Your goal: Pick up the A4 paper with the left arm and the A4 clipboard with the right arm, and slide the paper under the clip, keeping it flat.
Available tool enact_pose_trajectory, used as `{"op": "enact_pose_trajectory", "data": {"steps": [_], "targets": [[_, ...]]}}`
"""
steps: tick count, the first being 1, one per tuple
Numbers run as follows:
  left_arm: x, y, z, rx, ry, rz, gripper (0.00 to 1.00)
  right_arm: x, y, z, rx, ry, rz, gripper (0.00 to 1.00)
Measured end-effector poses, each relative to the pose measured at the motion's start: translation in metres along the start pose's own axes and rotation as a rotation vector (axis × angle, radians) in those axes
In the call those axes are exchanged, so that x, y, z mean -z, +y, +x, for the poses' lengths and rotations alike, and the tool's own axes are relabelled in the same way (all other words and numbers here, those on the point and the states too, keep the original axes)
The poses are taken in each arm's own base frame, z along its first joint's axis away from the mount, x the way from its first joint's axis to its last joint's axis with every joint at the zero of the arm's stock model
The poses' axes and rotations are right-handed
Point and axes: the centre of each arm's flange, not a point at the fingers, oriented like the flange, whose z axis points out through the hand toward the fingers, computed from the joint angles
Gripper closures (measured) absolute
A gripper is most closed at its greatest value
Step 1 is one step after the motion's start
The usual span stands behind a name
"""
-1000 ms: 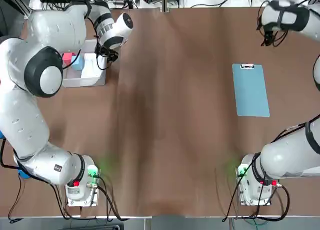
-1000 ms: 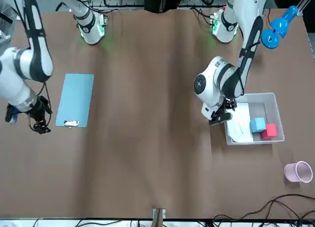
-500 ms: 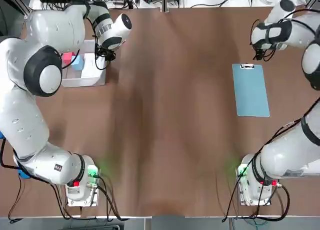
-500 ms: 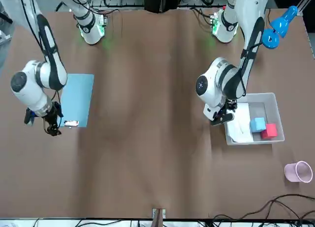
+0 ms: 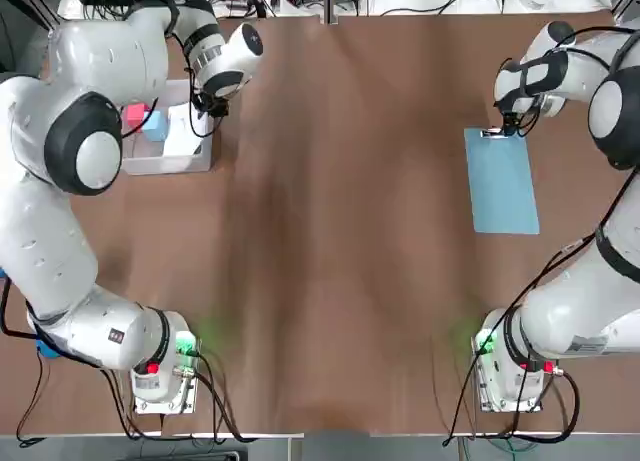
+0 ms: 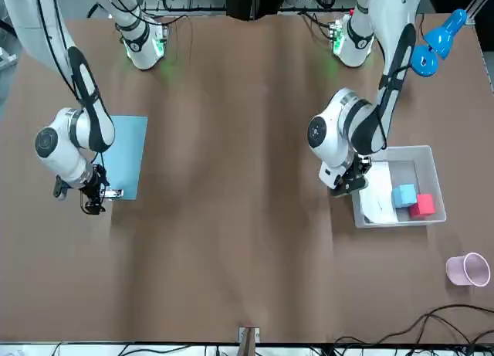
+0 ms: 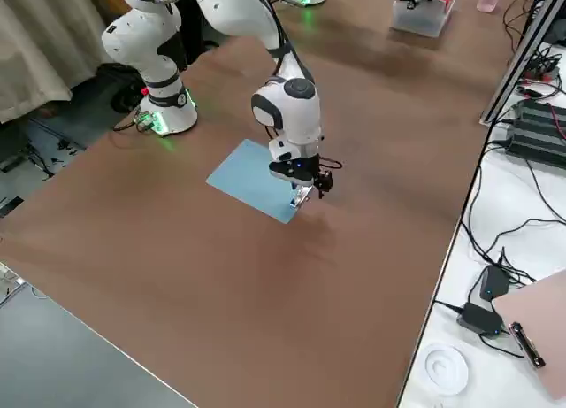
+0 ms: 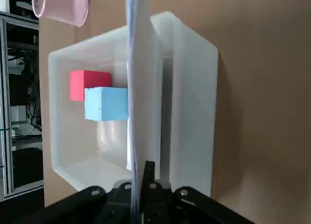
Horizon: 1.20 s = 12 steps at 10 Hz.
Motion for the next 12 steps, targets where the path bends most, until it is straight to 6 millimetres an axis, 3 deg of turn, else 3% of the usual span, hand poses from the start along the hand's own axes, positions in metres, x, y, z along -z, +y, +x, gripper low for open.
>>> {"op": "enact_pose_trajectory", "data": {"steps": [2,6,8,10,12], "targets": [[0.020,-0.021,0.011,0.054,0.003,-0.016,0.99,-0.010,0.004,-0.003,-0.019,-0.013,-0.018,0.07],[0.087,-0.127,0.052,0.212,-0.073,-0.057,0.99,-0.023,0.009,-0.003,-0.023,-0.014,-0.042,0.10],[0.126,-0.155,0.065,0.276,-0.125,-0.154,0.99,-0.025,0.010,-0.003,-0.023,-0.015,-0.045,0.12],[0.146,-0.177,0.076,0.357,-0.161,-0.261,0.99,-0.025,0.011,-0.003,-0.024,-0.016,-0.050,0.19],[0.154,-0.207,0.084,0.450,-0.222,-0.379,0.97,-0.025,0.011,-0.003,-0.024,-0.016,-0.050,0.33]]}}
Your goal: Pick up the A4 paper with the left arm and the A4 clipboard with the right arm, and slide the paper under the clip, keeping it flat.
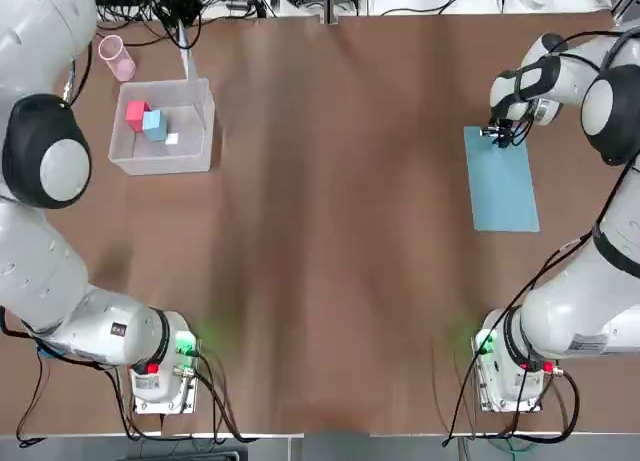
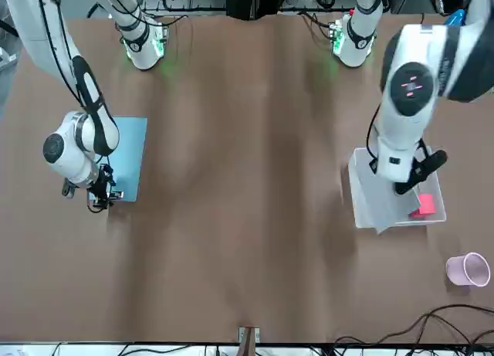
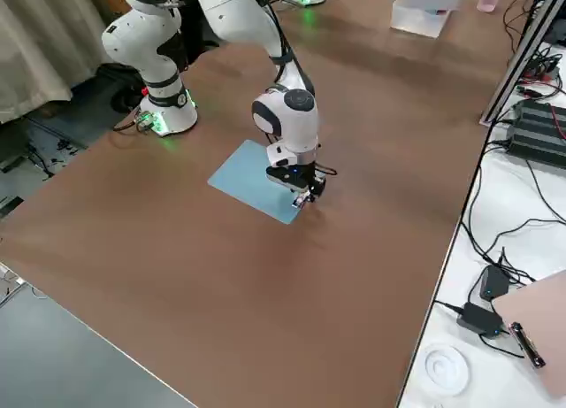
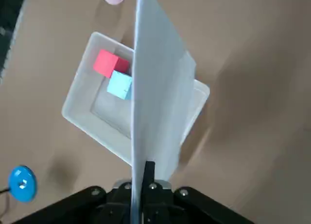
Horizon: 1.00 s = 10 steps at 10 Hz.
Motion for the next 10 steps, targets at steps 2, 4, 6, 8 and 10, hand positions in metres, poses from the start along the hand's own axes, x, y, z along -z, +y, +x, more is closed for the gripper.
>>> {"op": "enact_pose_trajectory", "data": {"steps": [2,4,6,8,10], "targets": [[0.016,-0.034,0.018,0.077,-0.059,-0.078,0.98,0.002,-0.003,0.000,0.000,0.001,0.012,0.47],[0.025,-0.053,0.026,0.132,-0.120,-0.143,0.99,0.004,-0.005,0.000,0.000,0.002,0.019,0.61],[0.023,-0.063,0.034,0.174,-0.141,-0.158,0.99,0.005,-0.006,-0.001,-0.013,0.000,0.017,0.71],[0.023,-0.057,0.030,0.252,-0.155,-0.155,0.99,0.008,-0.009,-0.009,-0.040,-0.005,0.014,0.92],[0.025,-0.047,0.023,0.319,-0.168,-0.155,0.99,0.025,-0.021,-0.025,-0.034,-0.012,0.031,0.95]]}}
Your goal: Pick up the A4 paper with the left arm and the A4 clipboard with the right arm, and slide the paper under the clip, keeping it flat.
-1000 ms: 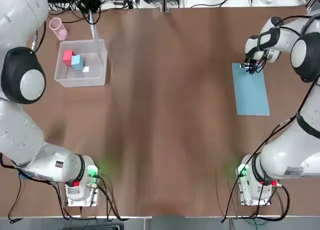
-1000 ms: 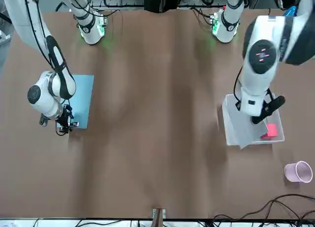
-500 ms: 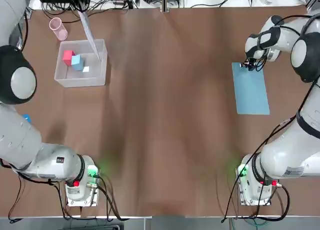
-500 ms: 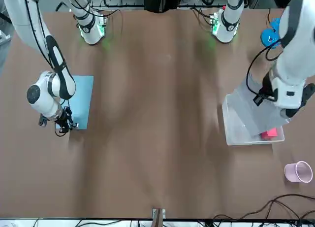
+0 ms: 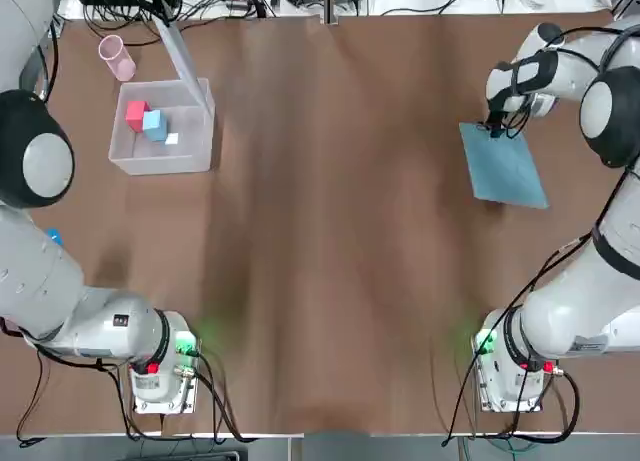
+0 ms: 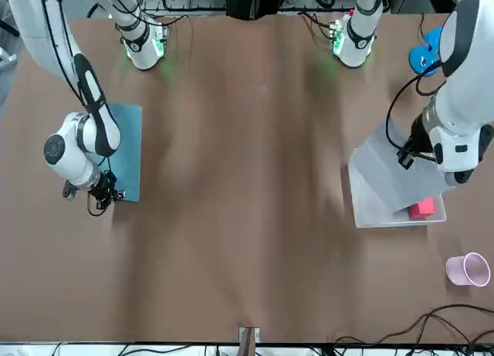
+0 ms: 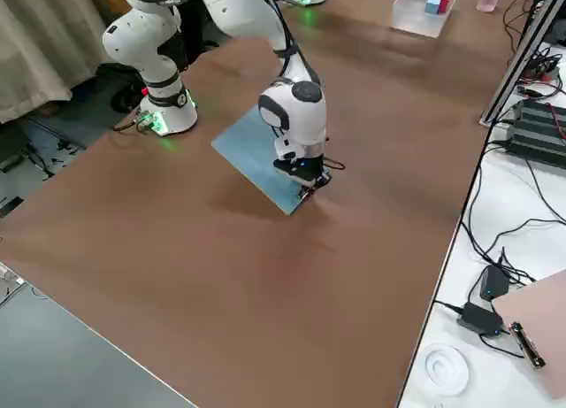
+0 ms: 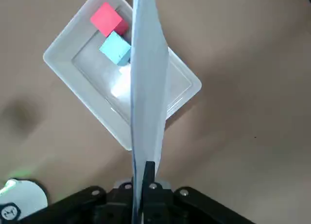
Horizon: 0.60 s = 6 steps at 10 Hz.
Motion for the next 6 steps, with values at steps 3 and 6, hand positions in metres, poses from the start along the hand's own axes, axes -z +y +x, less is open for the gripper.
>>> {"op": "enact_pose_trajectory", "data": {"steps": [3,6], "targets": [[0.003,0.000,0.000,0.054,-0.044,-0.031,0.99,0.046,-0.035,-0.036,0.056,-0.011,0.096,0.96],[0.020,0.000,0.001,0.169,-0.083,-0.085,0.99,0.086,-0.065,-0.098,0.109,-0.033,0.191,0.96]]}}
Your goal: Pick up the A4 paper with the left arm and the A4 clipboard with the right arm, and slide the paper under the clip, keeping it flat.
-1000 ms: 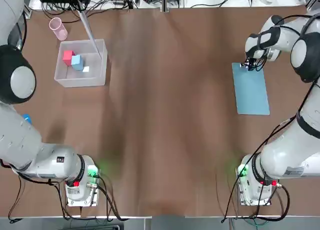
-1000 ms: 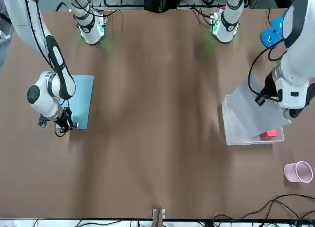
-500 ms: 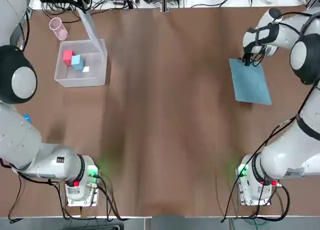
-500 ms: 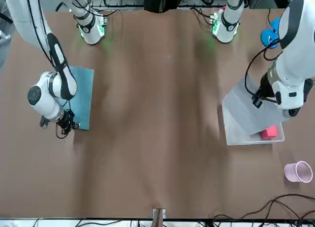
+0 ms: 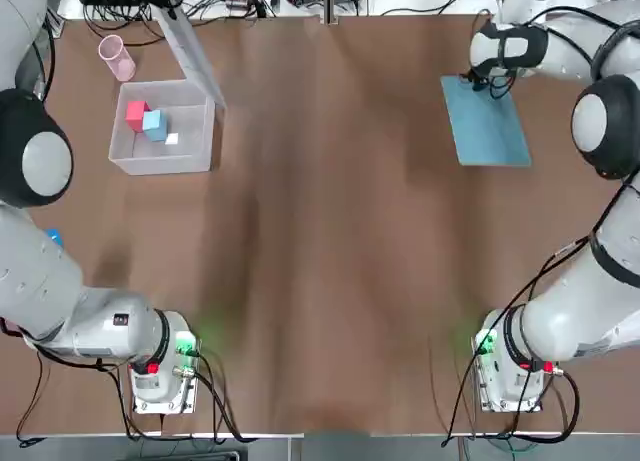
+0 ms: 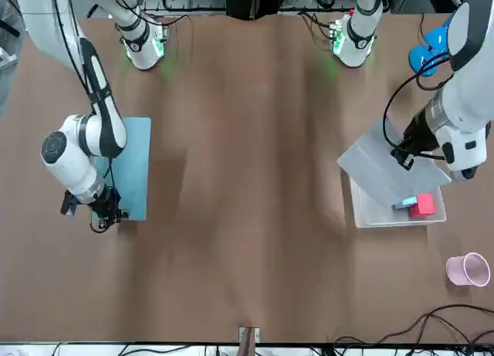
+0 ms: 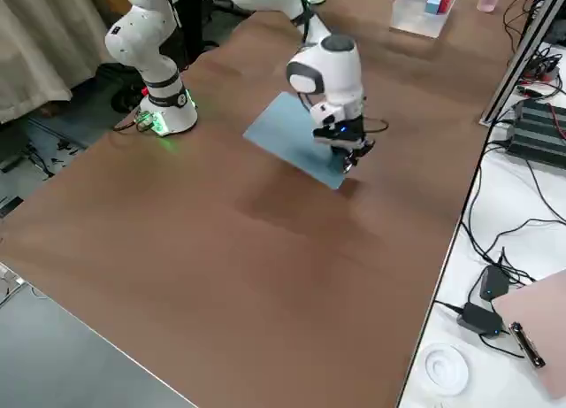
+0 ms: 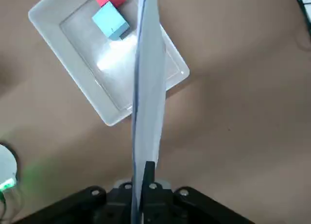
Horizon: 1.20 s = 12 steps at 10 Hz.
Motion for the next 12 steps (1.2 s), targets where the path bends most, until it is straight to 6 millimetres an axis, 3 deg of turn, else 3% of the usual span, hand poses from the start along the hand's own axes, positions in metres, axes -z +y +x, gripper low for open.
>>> {"op": "enact_pose_trajectory", "data": {"steps": [2,5,8,12], "targets": [[0.012,0.006,-0.008,0.074,-0.027,-0.059,0.99,0.016,-0.016,-0.070,0.003,-0.035,0.039,0.96],[0.022,0.026,-0.040,0.267,-0.039,-0.140,0.99,0.014,-0.011,-0.206,0.088,-0.093,0.052,0.96],[0.010,0.039,-0.041,0.383,-0.051,-0.158,0.99,-0.004,0.000,-0.298,0.188,-0.115,0.035,0.96],[-0.013,0.052,-0.030,0.419,-0.060,-0.151,0.99,-0.023,0.026,-0.403,0.074,-0.140,0.047,0.96]]}}
